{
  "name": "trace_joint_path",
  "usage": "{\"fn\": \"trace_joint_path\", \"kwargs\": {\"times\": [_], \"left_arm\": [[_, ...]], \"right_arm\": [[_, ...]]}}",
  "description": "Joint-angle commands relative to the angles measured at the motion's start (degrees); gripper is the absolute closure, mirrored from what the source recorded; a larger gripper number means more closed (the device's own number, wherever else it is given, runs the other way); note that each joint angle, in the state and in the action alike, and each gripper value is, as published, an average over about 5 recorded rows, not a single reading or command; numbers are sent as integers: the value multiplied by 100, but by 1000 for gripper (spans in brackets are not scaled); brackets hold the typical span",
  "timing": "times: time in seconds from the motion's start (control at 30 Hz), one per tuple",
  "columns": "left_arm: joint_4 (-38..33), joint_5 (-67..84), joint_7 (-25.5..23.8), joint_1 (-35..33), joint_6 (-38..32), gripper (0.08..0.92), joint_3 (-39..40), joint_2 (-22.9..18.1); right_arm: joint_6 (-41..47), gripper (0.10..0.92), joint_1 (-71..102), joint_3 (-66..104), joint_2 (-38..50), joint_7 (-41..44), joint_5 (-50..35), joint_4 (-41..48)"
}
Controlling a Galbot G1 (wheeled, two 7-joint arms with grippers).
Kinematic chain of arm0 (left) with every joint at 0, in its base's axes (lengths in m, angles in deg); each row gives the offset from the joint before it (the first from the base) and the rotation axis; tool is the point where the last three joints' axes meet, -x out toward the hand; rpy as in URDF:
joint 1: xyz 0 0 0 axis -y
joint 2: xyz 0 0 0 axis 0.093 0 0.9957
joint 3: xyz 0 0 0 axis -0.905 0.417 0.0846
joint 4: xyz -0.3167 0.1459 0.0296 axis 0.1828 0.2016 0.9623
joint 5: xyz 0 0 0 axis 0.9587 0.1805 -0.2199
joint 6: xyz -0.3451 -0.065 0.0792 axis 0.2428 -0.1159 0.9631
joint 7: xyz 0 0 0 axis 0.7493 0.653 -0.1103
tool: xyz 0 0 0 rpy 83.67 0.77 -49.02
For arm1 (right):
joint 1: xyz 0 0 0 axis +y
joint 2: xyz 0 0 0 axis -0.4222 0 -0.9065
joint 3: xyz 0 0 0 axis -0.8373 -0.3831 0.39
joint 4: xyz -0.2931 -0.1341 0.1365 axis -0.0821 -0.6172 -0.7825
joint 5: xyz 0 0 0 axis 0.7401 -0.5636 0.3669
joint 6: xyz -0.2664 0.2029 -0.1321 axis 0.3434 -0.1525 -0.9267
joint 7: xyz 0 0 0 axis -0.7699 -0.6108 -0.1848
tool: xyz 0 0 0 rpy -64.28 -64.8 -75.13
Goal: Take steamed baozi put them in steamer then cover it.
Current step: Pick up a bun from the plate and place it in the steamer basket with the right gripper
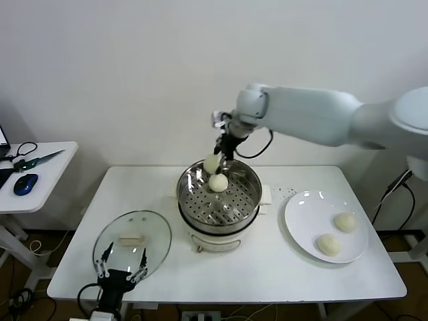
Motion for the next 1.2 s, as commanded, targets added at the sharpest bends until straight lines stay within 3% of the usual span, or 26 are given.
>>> {"fn": "trace_joint_path", "kwargs": {"times": [0.03, 0.57, 0.9, 1.2], "left_arm": [[-21, -41, -33, 189, 169, 177, -20, 19], [126, -39, -27, 342, 226, 177, -5, 1], [128, -67, -24, 377, 262, 177, 4, -6], [94, -176, -5, 453, 347, 177, 42, -76]], "right_arm": [[124, 347, 598, -153, -603, -216, -37, 109], [98, 332, 813, -152, -501, -160, 169, 121], [118, 212, 655, -38, -354, 0, 230, 39], [-62, 202, -121, 7, 353, 548, 263, -490]]}}
